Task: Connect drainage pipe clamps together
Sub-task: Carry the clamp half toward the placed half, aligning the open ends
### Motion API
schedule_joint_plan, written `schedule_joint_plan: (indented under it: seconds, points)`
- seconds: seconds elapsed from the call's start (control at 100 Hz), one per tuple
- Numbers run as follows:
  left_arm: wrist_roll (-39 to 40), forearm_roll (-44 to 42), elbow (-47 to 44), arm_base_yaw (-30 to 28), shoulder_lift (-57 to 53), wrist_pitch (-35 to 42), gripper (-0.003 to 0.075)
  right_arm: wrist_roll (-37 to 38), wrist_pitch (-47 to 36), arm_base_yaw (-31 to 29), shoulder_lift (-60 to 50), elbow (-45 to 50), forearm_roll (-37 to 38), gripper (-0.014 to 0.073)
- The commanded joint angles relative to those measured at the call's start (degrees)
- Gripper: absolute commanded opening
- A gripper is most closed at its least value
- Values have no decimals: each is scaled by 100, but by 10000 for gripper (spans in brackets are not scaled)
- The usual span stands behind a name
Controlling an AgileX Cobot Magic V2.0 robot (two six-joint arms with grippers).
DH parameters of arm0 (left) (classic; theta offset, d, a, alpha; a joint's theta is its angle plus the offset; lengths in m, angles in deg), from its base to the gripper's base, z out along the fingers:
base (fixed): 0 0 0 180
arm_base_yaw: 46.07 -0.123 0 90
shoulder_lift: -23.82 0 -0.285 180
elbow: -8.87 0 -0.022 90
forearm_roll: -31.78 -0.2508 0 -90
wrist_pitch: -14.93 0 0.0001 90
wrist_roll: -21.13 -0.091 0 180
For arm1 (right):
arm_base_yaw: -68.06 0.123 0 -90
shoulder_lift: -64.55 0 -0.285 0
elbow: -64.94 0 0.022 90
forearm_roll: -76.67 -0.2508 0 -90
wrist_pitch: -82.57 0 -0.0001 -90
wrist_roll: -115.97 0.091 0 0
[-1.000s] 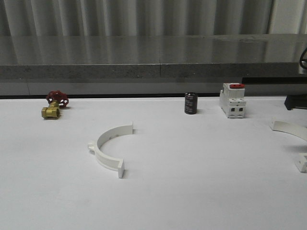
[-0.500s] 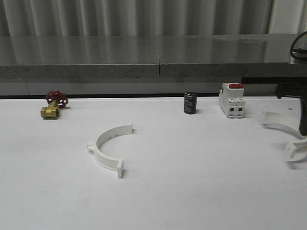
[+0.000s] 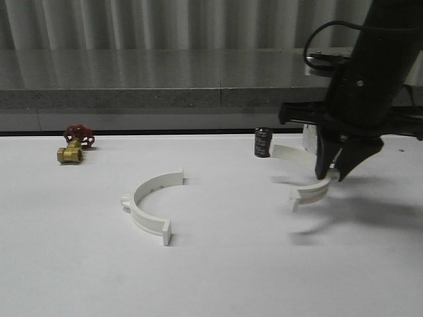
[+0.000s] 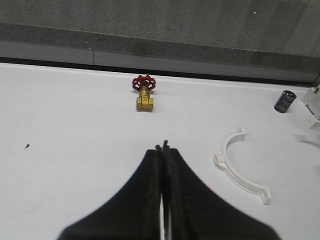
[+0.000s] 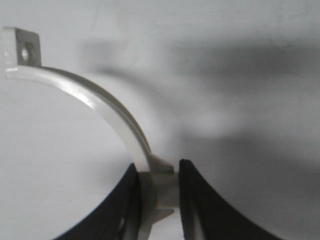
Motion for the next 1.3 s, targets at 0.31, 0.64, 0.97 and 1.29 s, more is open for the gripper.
schedule_joint_plan:
  seconds: [0.31, 0.64, 0.97, 1.29]
  points:
    - [-7, -25, 150, -15, 33, 446, -20, 1551, -208, 882, 17, -447, 912, 142]
    - [-7, -25, 150, -15, 33, 446, -20, 2289, 173, 1527, 647, -1337, 1501, 141]
    - [-7, -25, 150, -15, 33, 446, -20, 2604, 143, 1745, 974, -1616, 1560, 141]
    - [-7, -25, 150, -15, 33, 446, -20, 2790, 16, 1794, 980, -1616, 1560, 141]
